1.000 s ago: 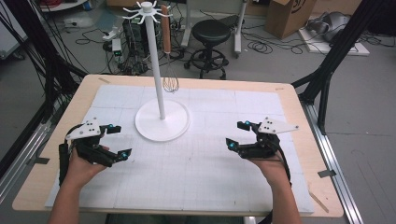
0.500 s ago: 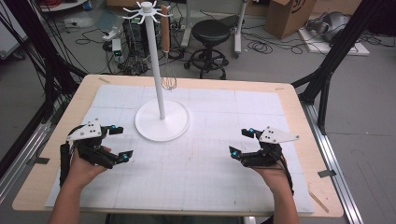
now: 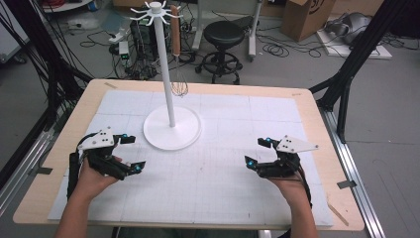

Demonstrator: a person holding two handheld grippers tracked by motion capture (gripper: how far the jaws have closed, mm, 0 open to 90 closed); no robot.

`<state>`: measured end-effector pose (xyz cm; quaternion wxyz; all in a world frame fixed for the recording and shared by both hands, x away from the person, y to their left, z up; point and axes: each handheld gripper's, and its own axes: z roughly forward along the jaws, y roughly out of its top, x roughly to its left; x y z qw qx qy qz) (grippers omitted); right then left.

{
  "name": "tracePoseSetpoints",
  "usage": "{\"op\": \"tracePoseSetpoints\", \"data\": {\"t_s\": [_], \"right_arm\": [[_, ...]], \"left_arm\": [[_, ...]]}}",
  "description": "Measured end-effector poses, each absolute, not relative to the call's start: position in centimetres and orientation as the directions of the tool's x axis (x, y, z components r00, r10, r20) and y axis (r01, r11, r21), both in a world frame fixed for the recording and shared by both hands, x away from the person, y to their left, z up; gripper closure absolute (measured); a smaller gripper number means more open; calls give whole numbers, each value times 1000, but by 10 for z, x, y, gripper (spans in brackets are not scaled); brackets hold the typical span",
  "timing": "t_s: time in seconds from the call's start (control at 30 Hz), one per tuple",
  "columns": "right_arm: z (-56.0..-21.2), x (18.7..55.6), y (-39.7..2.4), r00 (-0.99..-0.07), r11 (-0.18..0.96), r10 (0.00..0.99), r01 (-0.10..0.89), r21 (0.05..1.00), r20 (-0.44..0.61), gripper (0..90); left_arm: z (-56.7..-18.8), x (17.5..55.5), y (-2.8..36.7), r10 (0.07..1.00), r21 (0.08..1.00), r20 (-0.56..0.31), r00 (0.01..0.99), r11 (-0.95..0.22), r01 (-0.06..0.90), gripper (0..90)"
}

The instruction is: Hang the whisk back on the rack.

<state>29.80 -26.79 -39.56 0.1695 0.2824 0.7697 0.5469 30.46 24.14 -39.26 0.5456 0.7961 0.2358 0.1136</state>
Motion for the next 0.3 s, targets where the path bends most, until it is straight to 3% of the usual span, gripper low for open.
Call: {"op": "tracePoseSetpoints", "data": {"t_s": [0.3], "right_arm": [[-402, 299, -272, -774, 251, 630, 272, 929, 56, 175]], "left_arm": [[-395, 307, 239, 509, 915, -73, 857, -309, 261, 17]]}}
